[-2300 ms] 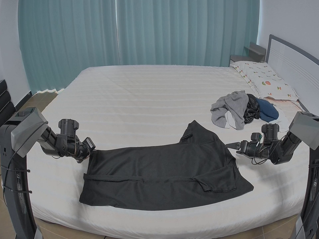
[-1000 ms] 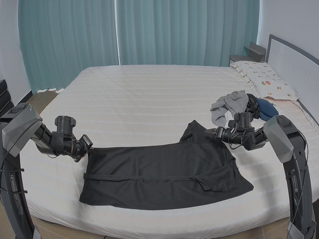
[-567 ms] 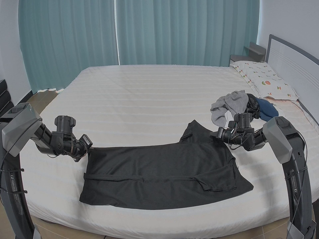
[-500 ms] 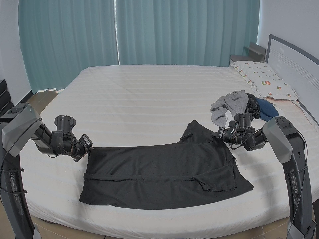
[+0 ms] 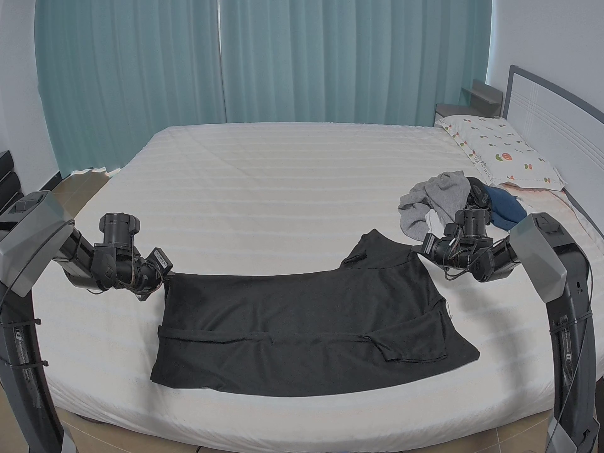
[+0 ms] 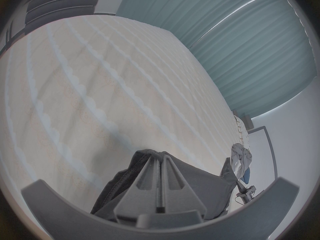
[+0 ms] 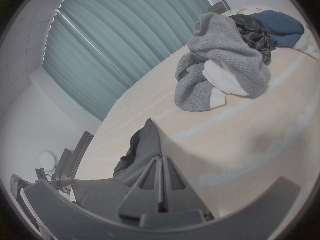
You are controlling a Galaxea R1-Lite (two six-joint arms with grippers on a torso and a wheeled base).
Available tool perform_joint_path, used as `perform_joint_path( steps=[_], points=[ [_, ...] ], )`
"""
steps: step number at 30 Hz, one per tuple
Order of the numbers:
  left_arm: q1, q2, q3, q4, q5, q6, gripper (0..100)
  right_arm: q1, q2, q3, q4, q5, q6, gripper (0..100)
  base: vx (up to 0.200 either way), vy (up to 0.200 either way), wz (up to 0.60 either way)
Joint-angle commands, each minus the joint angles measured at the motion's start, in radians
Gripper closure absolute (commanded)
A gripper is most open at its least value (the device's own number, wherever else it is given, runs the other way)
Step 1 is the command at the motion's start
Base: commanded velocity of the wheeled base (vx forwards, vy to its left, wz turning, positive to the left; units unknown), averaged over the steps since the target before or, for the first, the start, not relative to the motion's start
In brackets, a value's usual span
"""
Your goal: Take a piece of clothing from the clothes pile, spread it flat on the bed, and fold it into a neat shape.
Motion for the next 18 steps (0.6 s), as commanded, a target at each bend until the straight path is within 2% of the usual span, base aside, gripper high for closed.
perform_joint_path(
  steps=[1,6,18],
  points=[
    [0.019,-0.035,-0.001,0.0,0.0,-0.002,100,-0.014,-0.066,0.061,-0.046,0.003,0.029,100,0.0,0.0,0.0],
    [0.031,-0.036,0.002,0.0,0.0,-0.003,100,-0.02,-0.073,0.077,-0.118,0.0,0.069,100,0.0,0.0,0.0],
    [0.033,-0.022,-0.007,-0.008,-0.002,-0.003,100,-0.023,-0.09,0.109,-0.119,0.001,0.075,100,0.0,0.0,0.0]
  ],
)
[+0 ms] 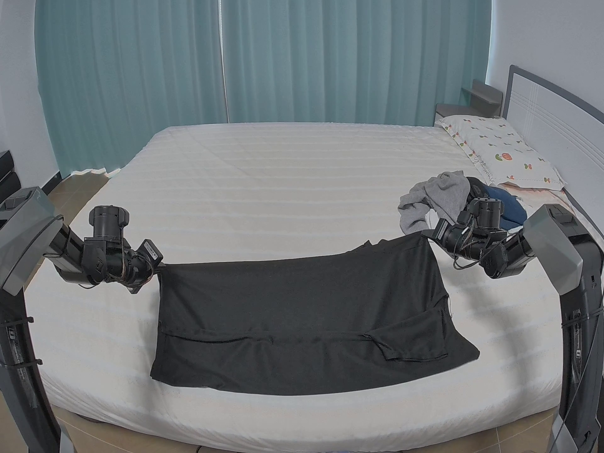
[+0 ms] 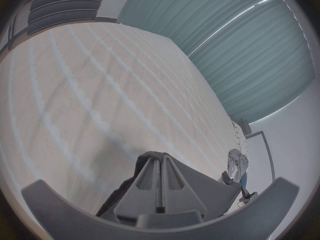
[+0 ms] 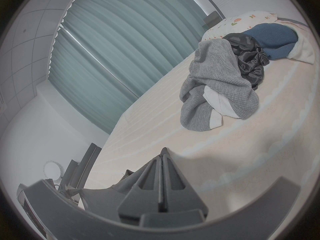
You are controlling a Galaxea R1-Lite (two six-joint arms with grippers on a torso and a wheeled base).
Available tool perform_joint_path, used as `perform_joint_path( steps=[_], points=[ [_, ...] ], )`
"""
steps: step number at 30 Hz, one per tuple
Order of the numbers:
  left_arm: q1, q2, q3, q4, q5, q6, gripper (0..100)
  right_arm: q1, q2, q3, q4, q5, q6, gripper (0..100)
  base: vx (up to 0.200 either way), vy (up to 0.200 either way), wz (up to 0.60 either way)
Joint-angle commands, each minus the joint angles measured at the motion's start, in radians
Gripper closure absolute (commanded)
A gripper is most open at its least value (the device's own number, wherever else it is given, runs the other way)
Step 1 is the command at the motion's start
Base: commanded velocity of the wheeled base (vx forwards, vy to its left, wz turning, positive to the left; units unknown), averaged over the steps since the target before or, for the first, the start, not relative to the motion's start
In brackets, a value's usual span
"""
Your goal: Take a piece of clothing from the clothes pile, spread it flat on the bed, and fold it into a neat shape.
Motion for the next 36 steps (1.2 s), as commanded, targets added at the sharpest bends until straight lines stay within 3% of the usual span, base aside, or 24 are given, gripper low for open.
perform_joint_path(
  steps=[1,7,15,19,36],
  points=[
    [0.0,0.005,-0.002,-0.005,0.001,-0.001,100,0.0,-0.009,0.011,0.0,0.0,-0.002,100,0.0,0.0,0.0],
    [0.002,-0.006,0.01,-0.002,-0.007,0.001,100,-0.009,-0.041,0.06,0.001,0.026,-0.005,100,0.0,0.0,0.0],
    [0.005,-0.041,0.056,-0.004,-0.008,0.021,100,-0.038,-0.129,0.184,0.004,0.117,-0.017,100,0.0,0.0,0.0],
    [0.005,-0.058,0.076,0.004,-0.011,0.033,100,-0.05,-0.169,0.261,0.007,0.169,-0.057,100,0.0,0.0,0.0],
    [0.005,-0.115,0.255,-0.004,-0.011,0.182,100,-0.083,-0.267,0.502,0.004,0.253,-0.193,100,0.0,0.0,0.0]
  ],
)
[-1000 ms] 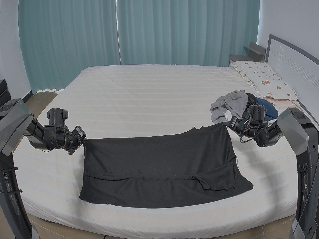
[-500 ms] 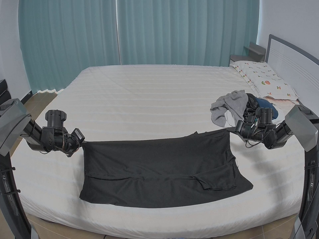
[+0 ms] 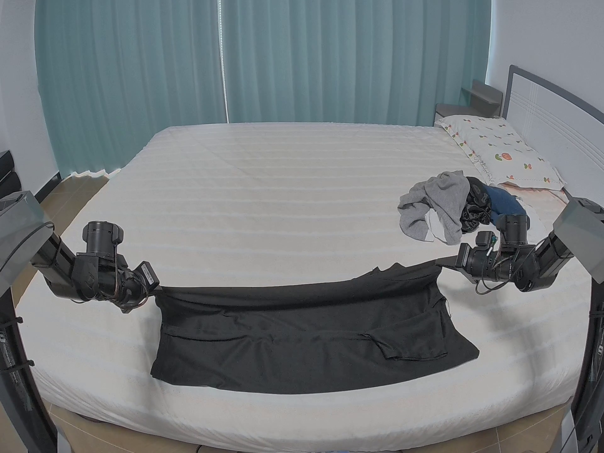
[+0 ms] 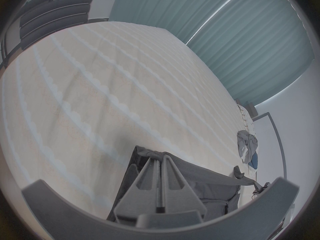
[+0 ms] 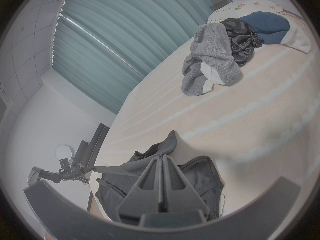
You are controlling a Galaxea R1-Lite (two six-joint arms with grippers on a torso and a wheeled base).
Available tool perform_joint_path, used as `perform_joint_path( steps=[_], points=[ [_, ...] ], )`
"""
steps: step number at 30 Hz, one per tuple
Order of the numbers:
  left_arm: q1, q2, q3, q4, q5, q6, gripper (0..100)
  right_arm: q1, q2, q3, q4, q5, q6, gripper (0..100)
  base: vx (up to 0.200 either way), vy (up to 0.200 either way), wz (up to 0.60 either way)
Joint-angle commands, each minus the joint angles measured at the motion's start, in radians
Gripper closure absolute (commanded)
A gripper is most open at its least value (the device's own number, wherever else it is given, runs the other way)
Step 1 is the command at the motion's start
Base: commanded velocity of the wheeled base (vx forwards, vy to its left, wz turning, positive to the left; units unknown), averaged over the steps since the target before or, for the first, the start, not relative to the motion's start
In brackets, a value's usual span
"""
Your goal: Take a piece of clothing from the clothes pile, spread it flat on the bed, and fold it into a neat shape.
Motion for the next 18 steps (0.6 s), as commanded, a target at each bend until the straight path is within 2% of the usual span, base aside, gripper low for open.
perform_joint_path(
  steps=[1,18],
  points=[
    [0.0,-0.035,0.066,-0.001,0.0,0.028,100,-0.018,-0.048,0.09,0.0,0.019,-0.04,100,0.0,0.0,0.0],
    [-0.004,-0.074,0.205,0.006,0.0,0.074,100,-0.046,-0.057,0.262,0.003,0.033,-0.207,100,0.0,0.0,0.0]
  ],
)
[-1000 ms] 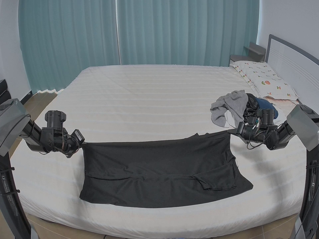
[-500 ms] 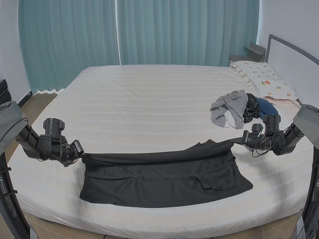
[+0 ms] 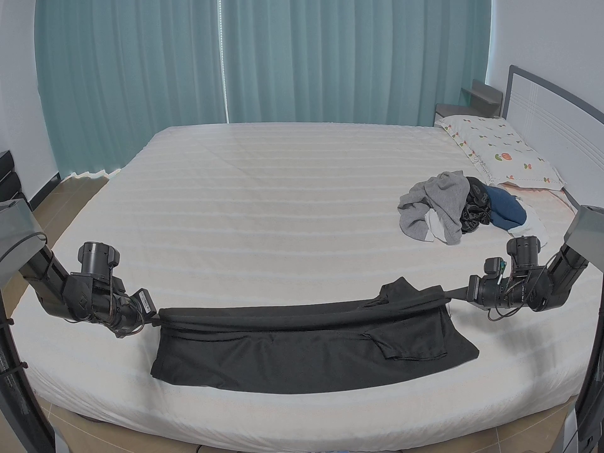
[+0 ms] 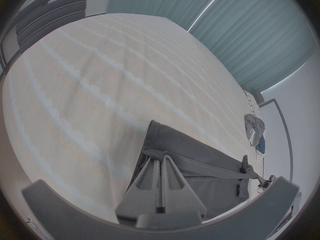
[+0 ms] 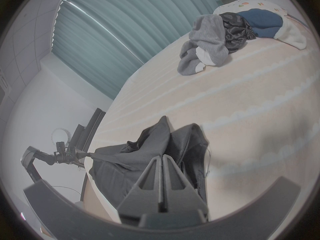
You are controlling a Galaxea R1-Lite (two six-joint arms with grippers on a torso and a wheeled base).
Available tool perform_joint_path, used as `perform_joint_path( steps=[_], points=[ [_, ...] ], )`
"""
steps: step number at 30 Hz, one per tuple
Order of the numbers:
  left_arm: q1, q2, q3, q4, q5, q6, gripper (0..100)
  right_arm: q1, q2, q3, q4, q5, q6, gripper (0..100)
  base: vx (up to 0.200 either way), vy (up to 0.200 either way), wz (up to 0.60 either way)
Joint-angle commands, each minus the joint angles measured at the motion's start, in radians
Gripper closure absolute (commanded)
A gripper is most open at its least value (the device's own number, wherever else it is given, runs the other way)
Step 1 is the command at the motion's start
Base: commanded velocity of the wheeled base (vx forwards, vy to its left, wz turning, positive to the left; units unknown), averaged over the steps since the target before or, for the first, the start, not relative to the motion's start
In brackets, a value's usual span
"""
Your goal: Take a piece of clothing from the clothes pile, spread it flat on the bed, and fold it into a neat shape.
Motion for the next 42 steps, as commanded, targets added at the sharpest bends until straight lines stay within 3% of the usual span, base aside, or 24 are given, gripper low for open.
perform_joint_path(
  steps=[1,7,16,30,31,32,42],
  points=[
    [0.002,-0.011,0.029,0.004,0.0,0.007,100,-0.013,0.007,0.027,0.003,0.001,-0.028,100,0.0,0.0,0.0],
    [-0.002,-0.016,0.066,0.004,0.0,0.059,100,-0.016,0.013,0.035,0.006,0.001,-0.037,100,0.0,0.0,0.0],
    [-0.006,-0.008,0.084,0.009,0.005,0.073,100,-0.016,0.06,0.047,0.006,-0.01,-0.093,100,0.0,0.0,0.0],
    [-0.032,-0.002,0.084,0.009,0.005,0.081,100,-0.004,0.085,0.023,0.003,-0.013,-0.093,100,0.0,0.0,0.0],
    [-0.035,-0.002,0.084,0.009,0.003,0.079,100,-0.004,0.087,0.023,0.001,-0.013,-0.093,0,0.0,0.0,0.0],
    [-0.037,-0.002,0.084,0.009,0.003,0.079,0,-0.004,0.09,0.023,0.0,-0.013,-0.093,0,0.0,0.0,0.0],
    [-0.035,-0.011,0.084,0.009,0.003,0.072,0,-0.008,0.048,-0.011,-0.003,0.001,-0.065,0,0.0,0.0,0.0]
  ],
)
